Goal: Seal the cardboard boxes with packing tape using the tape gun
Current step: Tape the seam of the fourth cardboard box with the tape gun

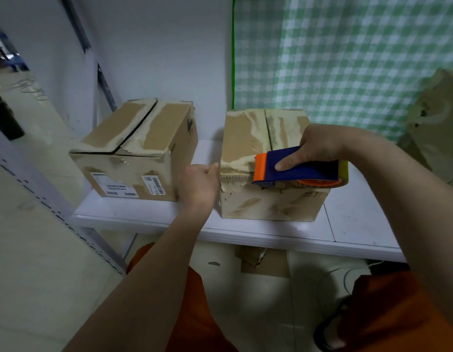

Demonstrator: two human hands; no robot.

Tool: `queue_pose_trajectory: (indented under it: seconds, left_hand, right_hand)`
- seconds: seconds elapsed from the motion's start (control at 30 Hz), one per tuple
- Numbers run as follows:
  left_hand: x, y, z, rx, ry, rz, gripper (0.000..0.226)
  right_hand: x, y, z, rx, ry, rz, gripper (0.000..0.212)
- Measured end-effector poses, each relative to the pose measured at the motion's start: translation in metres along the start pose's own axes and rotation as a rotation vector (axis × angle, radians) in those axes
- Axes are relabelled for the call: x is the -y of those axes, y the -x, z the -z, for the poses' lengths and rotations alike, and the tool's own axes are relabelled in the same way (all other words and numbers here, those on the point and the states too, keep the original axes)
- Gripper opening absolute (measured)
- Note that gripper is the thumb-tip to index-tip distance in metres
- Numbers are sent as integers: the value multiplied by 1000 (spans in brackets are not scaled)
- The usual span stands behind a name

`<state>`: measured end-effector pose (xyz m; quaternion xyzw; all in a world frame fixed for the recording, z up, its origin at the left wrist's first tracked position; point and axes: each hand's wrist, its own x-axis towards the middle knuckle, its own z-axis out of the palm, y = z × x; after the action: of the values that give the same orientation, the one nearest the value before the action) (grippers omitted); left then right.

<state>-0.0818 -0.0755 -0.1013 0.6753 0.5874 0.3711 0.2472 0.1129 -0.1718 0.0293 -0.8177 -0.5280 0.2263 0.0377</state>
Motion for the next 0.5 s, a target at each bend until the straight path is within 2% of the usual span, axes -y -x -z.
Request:
queue_pose_trajectory:
  seconds: [0.07,0.17,0.23,0.3,0.37,0.43,0.47,0.5]
  left_hand:
    - [-1,5,-2,9,-124,-11,52]
    - [1,2,-9,62,-177,35,50]
    - [5,-3,-7,191,-264,97,48]
    - [8,-3,-1,304,-313,142,36]
    - [10,1,4,200,-144,66,24]
    - [7,4,6,6,244,-23,18]
    - [4,3,7,-6,392,-39,12]
    - [1,3,8,71,468,-50,7]
  right_hand:
    - [-1,0,0,5,5,0,59]
    - [-1,-1,-1,14,9,0,60]
    - [-1,-1,0,16,13,-1,60]
    - [0,0,0,18,19,2,60]
    - [0,0,0,20,20,2,61]
    - [1,1,0,18,19,0,61]
    - [1,1,0,15,17,-1,61]
    - [2,1,0,14,17,-2,60]
